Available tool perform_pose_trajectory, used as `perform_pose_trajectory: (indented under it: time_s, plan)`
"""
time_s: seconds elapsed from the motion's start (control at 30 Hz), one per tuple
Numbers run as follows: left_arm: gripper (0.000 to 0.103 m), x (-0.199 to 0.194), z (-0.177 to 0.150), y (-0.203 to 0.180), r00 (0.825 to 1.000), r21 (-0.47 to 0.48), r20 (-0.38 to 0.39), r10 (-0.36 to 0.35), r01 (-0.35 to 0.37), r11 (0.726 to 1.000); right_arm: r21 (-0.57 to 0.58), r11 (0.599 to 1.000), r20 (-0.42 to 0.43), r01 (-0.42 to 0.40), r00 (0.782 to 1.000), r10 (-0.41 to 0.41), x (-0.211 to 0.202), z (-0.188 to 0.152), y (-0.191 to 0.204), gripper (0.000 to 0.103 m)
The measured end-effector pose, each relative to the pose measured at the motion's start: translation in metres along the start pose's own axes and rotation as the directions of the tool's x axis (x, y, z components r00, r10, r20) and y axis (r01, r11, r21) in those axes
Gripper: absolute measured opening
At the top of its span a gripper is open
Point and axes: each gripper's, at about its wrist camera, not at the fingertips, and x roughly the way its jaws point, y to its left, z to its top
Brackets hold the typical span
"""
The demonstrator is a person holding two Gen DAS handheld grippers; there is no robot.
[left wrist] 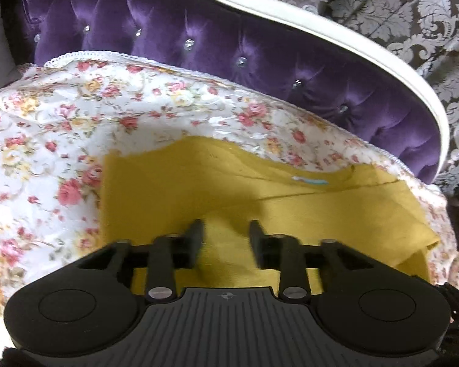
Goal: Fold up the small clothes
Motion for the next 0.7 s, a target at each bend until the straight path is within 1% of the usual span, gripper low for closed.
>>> perform_pose_trajectory:
  time_s: [0.03, 0.07, 0.1, 0.13, 0.17, 0.2, 0.23, 0.3, 0.33, 0.43, 0.5, 0.6, 0.63, 0.7]
  plan:
    - [0.043, 0.001, -0.001, -0.004, 1.0, 0.005, 0.002, 0.006, -0.006, 1.0, 0.004, 1.0, 0.003, -0.001, 1.0, 0.001, -0.001, 0.0, 0.0, 0.062]
    - [0.046, 0.003, -0.001, -0.009, 1.0, 0.01, 0.003, 0.012, -0.012, 1.0, 0.014, 1.0, 0.009, -0.001, 1.0, 0.001, -0.002, 0.0, -0.001, 0.062]
    - [0.045, 0.005, -0.001, -0.014, 1.0, 0.017, -0.001, 0.012, -0.012, 1.0, 0.026, 1.0, 0.013, -0.002, 1.0, 0.001, -0.003, 0.001, -0.002, 0.062]
    - [0.03, 0.007, 0.0, -0.017, 1.0, 0.028, -0.012, 0.003, -0.003, 1.0, 0.034, 0.999, 0.012, 0.0, 1.0, 0.0, -0.003, 0.001, -0.003, 0.062]
    - [0.005, 0.01, 0.001, -0.022, 0.999, 0.041, -0.035, -0.038, 0.039, 0.998, 0.037, 0.999, 0.012, 0.001, 1.0, -0.002, -0.003, 0.001, -0.004, 0.062]
    - [0.0, 0.013, 0.003, -0.026, 0.996, 0.034, -0.051, -0.075, 0.077, 0.996, 0.038, 0.999, 0.013, 0.003, 1.0, -0.003, -0.003, 0.002, -0.006, 0.062]
    - [0.0, 0.011, 0.004, -0.03, 0.994, 0.031, -0.042, -0.098, 0.099, 0.995, 0.039, 0.999, 0.013, 0.005, 1.0, -0.005, -0.003, 0.002, -0.006, 0.062]
    - [0.0, 0.001, 0.012, -0.046, 0.99, 0.054, -0.008, -0.143, 0.143, 0.988, 0.039, 0.999, 0.013, 0.009, 1.0, -0.01, -0.004, 0.004, -0.007, 0.062]
    - [0.0, -0.006, 0.019, -0.056, 0.985, 0.065, 0.015, -0.172, 0.171, 0.983, 0.038, 0.999, 0.013, 0.007, 1.0, -0.007, -0.004, 0.004, -0.007, 0.062]
    - [0.0, -0.027, 0.042, -0.081, 0.963, 0.081, 0.069, -0.259, 0.253, 0.964, 0.028, 1.0, 0.014, -0.004, 1.0, 0.003, -0.005, 0.004, -0.003, 0.062]
    - [0.0, -0.039, 0.061, -0.098, 0.95, 0.108, 0.1, -0.294, 0.284, 0.953, 0.02, 1.0, 0.015, -0.014, 1.0, 0.014, -0.005, 0.005, 0.001, 0.062]
    - [0.0, -0.054, 0.073, -0.115, 0.946, 0.178, 0.142, -0.291, 0.265, 0.948, 0.014, 1.0, 0.027, -0.023, 0.999, 0.022, -0.005, 0.006, 0.003, 0.062]
    - [0.0, -0.058, 0.073, -0.118, 0.948, 0.204, 0.149, -0.28, 0.248, 0.947, 0.011, 1.0, 0.035, -0.009, 0.999, 0.008, -0.006, 0.007, 0.002, 0.062]
    - [0.001, -0.057, 0.067, -0.119, 0.96, 0.235, 0.149, -0.236, 0.198, 0.952, 0.039, 0.999, 0.066, 0.007, 0.998, -0.01, -0.009, 0.011, -0.007, 0.062]
